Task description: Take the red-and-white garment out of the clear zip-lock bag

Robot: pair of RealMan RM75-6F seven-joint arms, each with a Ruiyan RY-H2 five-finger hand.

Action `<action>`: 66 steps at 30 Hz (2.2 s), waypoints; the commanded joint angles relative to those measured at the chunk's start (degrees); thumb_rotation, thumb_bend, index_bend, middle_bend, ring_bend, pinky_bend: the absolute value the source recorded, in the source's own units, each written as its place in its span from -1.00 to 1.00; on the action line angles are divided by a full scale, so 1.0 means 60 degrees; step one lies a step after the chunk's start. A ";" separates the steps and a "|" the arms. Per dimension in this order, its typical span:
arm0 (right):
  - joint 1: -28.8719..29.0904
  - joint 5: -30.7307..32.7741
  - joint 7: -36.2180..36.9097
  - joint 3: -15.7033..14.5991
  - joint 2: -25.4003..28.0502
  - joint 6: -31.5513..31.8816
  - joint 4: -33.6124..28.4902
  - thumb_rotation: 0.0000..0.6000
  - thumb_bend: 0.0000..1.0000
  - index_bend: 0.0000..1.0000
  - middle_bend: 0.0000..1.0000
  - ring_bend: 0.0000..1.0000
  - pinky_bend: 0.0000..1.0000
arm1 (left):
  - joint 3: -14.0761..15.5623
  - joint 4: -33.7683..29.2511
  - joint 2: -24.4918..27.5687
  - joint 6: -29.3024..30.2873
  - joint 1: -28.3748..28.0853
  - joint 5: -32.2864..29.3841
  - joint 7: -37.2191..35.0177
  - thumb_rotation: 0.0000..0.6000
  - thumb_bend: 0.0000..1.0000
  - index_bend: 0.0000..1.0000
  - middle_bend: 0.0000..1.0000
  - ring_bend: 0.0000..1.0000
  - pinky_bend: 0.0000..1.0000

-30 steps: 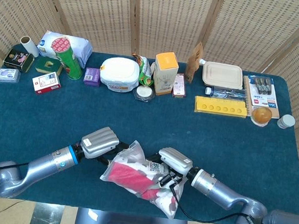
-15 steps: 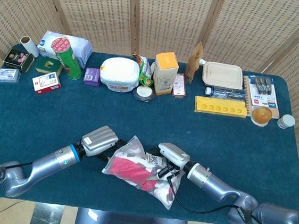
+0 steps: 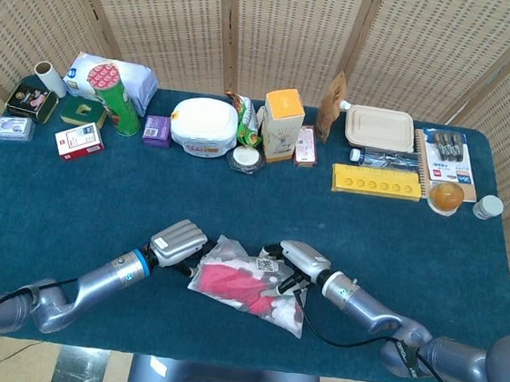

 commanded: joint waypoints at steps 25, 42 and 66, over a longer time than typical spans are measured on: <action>-0.1592 -0.0165 -0.3710 -0.0305 0.2316 0.1819 -0.1552 0.76 -0.66 -0.60 -0.36 -0.40 -0.62 | -0.0627 -0.1707 0.0867 -0.1577 -0.0298 -0.2197 0.1064 1.00 -0.09 0.55 1.00 1.00 1.00; -0.3059 -0.1901 -0.4725 -0.0955 0.2442 0.4392 -0.0133 0.75 -0.77 -0.52 -0.26 -0.14 -0.32 | -0.1072 -0.2064 0.0761 -0.2393 -0.0632 -0.3709 0.1941 1.00 -0.10 0.55 1.00 1.00 1.00; -0.3934 -0.5418 -0.5392 -0.1725 0.0120 0.8907 0.4302 0.76 -0.91 -0.51 0.03 0.37 0.24 | -0.1426 -0.2758 0.0875 -0.2841 -0.1668 -0.7344 0.3338 1.00 -0.11 0.55 1.00 1.00 1.00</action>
